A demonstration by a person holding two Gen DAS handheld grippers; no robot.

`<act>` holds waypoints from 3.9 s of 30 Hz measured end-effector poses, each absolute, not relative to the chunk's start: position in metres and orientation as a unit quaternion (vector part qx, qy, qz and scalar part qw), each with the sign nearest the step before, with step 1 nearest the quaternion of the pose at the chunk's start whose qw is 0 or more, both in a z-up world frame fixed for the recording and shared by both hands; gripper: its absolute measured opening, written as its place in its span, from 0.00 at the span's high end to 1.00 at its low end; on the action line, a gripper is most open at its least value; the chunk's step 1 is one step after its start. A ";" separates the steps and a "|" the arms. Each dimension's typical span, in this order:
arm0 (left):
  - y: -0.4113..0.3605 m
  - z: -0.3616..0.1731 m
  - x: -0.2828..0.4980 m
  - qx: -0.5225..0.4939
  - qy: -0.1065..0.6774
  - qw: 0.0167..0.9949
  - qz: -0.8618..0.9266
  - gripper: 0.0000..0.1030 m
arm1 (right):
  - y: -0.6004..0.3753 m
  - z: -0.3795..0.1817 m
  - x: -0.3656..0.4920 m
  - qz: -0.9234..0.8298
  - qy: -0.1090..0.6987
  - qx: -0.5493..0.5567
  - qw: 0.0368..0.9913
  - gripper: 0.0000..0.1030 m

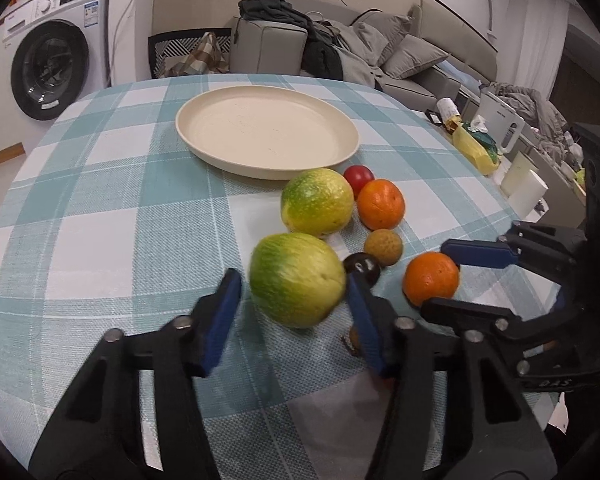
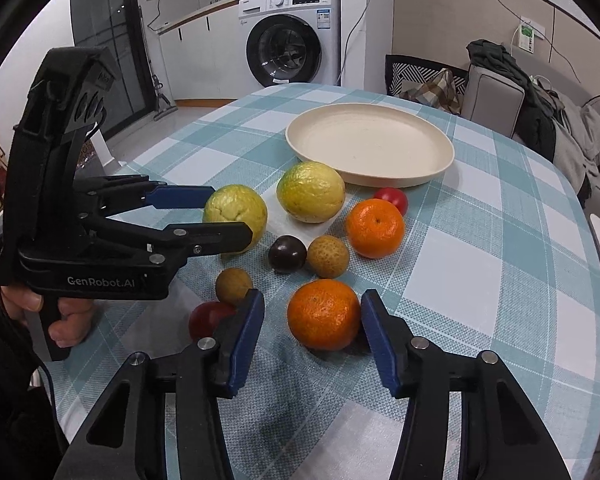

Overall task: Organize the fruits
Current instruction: 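Close right gripper on the large orange while left gripper closes on the yellow-green fruit, then lift the orange with right gripper while left gripper carries the yellow-green fruit toward the plate, then lower both fruits into the cream plate and open both grippers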

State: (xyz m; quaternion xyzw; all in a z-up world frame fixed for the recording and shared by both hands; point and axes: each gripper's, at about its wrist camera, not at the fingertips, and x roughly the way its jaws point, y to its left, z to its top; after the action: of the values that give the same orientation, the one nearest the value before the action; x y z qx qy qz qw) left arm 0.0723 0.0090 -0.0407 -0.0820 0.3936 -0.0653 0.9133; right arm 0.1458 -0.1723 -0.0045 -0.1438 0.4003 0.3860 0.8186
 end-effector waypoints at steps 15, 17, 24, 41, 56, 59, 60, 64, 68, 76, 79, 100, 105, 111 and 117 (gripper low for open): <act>0.018 -0.035 0.063 -0.103 0.367 0.922 -0.070 0.57 | -0.175 -0.002 0.147 0.382 0.388 -0.147 0.826 0.64; 0.018 -0.035 0.063 -0.102 0.366 0.922 -0.070 0.57 | -0.177 0.001 0.147 0.387 0.382 -0.136 0.828 0.64; 0.015 -0.037 0.065 -0.099 0.377 0.918 -0.076 0.55 | -0.180 0.008 0.147 0.387 0.365 -0.120 0.839 0.64; 0.022 -0.026 0.056 -0.112 0.343 0.930 -0.067 0.55 | -0.198 0.024 0.170 0.370 0.340 -0.048 0.863 0.64; 0.032 0.002 0.083 -0.104 0.306 0.945 -0.047 0.76 | -0.200 0.033 0.197 0.362 0.326 0.009 0.873 0.64; 0.034 -0.007 0.089 -0.103 0.320 0.941 -0.048 0.76 | -0.197 0.032 0.199 0.363 0.328 0.007 0.872 0.64; 0.035 -0.011 0.092 -0.102 0.328 0.938 -0.046 0.76 | -0.196 0.031 0.198 0.363 0.329 0.006 0.872 0.64; 0.036 -0.018 0.099 -0.079 0.344 0.935 -0.023 0.67 | -0.194 0.028 0.198 0.365 0.332 -0.002 0.870 0.64; 0.040 -0.031 0.103 -0.082 0.370 0.925 -0.014 0.41 | -0.193 0.027 0.198 0.365 0.333 -0.005 0.869 0.64; 0.045 -0.047 0.111 -0.086 0.396 0.914 -0.014 0.54 | -0.190 0.026 0.201 0.364 0.336 -0.006 0.869 0.64; 0.047 -0.042 0.109 -0.092 0.382 0.919 -0.013 0.54 | -0.190 0.025 0.203 0.363 0.338 -0.003 0.868 0.64; 0.038 -0.020 0.154 -0.086 0.331 0.939 -0.023 0.54 | -0.158 0.012 0.259 0.339 0.382 0.037 0.859 0.64; 0.038 -0.025 0.167 -0.090 0.334 0.938 -0.024 0.54 | -0.152 0.007 0.273 0.320 0.389 0.048 0.863 0.64; 0.039 -0.032 0.180 -0.094 0.340 0.935 -0.026 0.54 | -0.147 0.005 0.280 0.313 0.392 0.047 0.864 0.64; 0.042 -0.033 0.176 -0.104 0.336 0.935 -0.031 0.53 | -0.146 0.007 0.277 0.320 0.388 0.041 0.863 0.61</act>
State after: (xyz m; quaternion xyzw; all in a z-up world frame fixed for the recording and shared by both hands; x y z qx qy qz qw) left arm 0.1765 0.0421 -0.0335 -0.1043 0.3364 -0.0314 0.9354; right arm 0.2768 -0.1462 0.0075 0.0413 0.3882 0.3199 0.8633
